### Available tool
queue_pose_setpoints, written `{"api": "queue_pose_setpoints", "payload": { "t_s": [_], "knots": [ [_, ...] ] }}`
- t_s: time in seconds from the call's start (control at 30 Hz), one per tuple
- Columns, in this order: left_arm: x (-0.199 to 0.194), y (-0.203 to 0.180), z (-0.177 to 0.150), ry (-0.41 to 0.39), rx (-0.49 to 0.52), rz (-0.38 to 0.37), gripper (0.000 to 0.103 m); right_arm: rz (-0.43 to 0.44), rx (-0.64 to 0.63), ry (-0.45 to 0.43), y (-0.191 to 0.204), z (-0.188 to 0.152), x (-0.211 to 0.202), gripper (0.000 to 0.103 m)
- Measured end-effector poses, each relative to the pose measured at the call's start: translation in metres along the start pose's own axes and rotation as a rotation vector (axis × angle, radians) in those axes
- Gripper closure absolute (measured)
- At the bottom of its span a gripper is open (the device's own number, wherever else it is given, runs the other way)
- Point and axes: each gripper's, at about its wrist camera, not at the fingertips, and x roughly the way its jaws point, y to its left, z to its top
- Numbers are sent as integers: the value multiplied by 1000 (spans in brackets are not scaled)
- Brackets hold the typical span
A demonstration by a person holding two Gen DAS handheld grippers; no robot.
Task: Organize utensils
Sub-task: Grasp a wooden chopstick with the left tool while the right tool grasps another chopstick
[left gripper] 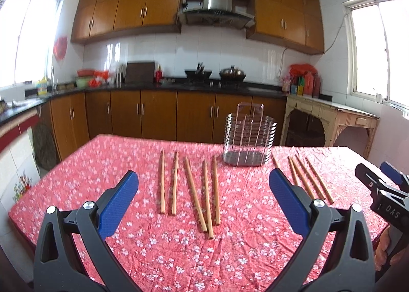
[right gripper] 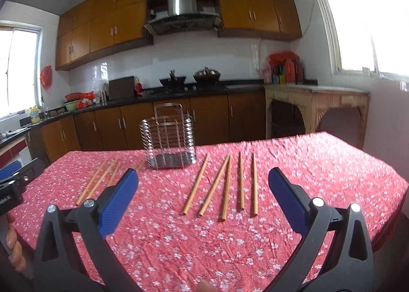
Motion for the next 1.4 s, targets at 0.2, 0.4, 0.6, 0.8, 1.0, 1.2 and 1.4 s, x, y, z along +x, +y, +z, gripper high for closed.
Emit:
{"api": "queue_pose_setpoints", "payload": {
  "t_s": [0.2,0.4,0.6,0.8,1.0,1.2,1.4],
  "knots": [
    [32,21,2,84,-10,56,2,-77,111,177,-39,-7,57,14],
    [80,49,2,229,4,113,12,-131,151,391,-73,-16,118,61],
    [116,78,-7,379,-67,103,42,-157,97,521,-76,-32,163,80],
    [133,83,-16,430,-60,95,50,-184,106,575,-81,-46,180,95],
    [149,81,-18,484,-55,73,59,-193,91,569,-76,-47,181,95],
    [171,77,-21,545,-34,79,72,-193,86,564,-76,-46,179,95],
    [179,72,-28,587,-5,76,81,-189,83,565,-75,-45,177,95]
  ]
}}
